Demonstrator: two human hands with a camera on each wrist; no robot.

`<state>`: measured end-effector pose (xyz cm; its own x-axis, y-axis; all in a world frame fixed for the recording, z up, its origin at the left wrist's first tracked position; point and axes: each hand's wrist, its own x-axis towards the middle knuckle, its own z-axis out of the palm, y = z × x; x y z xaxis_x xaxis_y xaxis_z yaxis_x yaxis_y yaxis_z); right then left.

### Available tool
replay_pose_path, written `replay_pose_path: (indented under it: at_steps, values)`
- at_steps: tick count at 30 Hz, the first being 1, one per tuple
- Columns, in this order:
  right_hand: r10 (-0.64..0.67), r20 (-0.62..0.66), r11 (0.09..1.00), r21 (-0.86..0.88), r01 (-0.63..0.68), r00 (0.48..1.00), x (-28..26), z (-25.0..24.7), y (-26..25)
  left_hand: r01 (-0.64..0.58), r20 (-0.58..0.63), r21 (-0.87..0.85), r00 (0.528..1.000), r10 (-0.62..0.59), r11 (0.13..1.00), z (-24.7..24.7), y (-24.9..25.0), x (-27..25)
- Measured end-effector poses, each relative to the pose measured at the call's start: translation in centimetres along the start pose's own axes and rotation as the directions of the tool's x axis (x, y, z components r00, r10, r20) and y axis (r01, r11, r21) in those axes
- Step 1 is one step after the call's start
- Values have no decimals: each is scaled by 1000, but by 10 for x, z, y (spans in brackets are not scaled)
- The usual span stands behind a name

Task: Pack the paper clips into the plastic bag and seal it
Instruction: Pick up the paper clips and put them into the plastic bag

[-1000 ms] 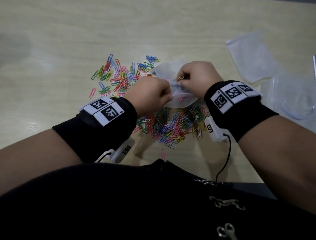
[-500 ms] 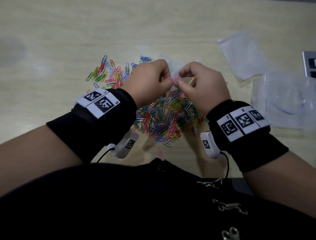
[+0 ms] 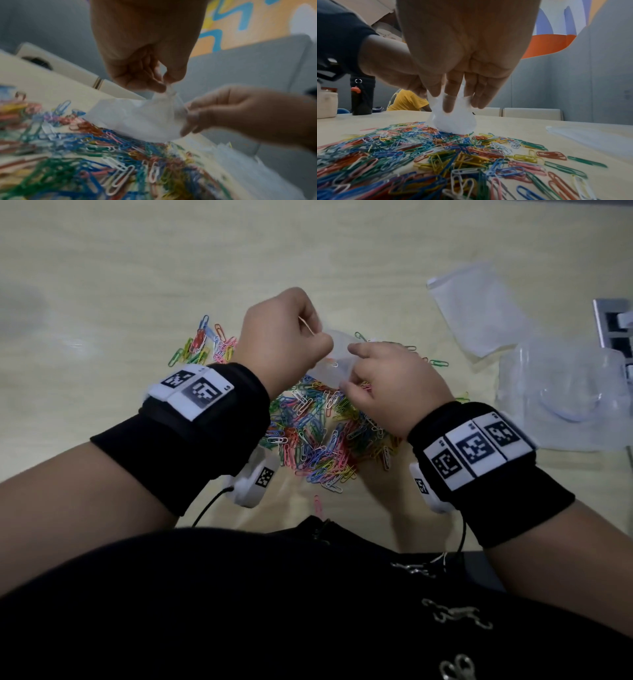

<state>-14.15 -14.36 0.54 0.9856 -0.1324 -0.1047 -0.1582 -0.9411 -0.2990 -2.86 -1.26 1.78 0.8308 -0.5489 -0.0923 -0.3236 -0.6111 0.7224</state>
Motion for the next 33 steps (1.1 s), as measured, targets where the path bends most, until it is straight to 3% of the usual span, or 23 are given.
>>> replay_pose_path:
  at_steps: [2,5,10,13,15,17,19,20,21,22,23,24,25,27,33]
  values:
    - [-5,8,1000,3,5,1000,-2,2,3,13,97,-34,995,-9,999,0,-2,1]
    - [-46,-18,999,-8,46,999,-6,8,6,-66,160,39,985,59,997,-1,-4,6]
    - [-126,-62,992,-14,126,990,-6,17,7,-166,28,81,986,165,983,-1,-2,10]
    - [-149,-21,989,-4,149,989,-6,18,10,-168,29,59,986,167,984,3,-4,7]
    - [-165,-93,985,44,170,982,-11,15,12,-147,32,49,989,145,988,5,-7,5]
    - [-72,-237,976,182,117,969,-20,11,12,-122,26,32,992,121,992,7,-9,3]
    - [175,-274,950,299,-89,946,-27,6,13,-94,22,7,995,94,996,7,-10,3]
    - [338,-192,916,293,-275,922,-30,5,15,-80,19,-2,997,80,997,7,-9,2]
    - [506,-40,845,221,-487,861,-33,5,18,-66,15,-11,998,66,998,7,-9,2]
    - [637,128,752,114,-649,760,-37,7,19,-54,11,-22,998,55,998,7,-8,2]
    - [703,264,679,28,-733,661,-41,8,18,-45,10,-31,999,45,998,8,-8,2]
    - [717,354,644,-9,-765,600,-45,11,16,-38,10,-41,999,38,998,8,-8,2]
    - [708,406,634,-6,-773,578,-48,14,14,-32,11,-50,999,33,998,9,-8,2]
    - [677,419,648,51,-760,605,-47,24,6,-19,12,-70,1000,20,997,10,-9,2]
    - [621,214,737,167,-655,754,-25,44,-9,12,38,-104,999,-8,994,15,-9,1]
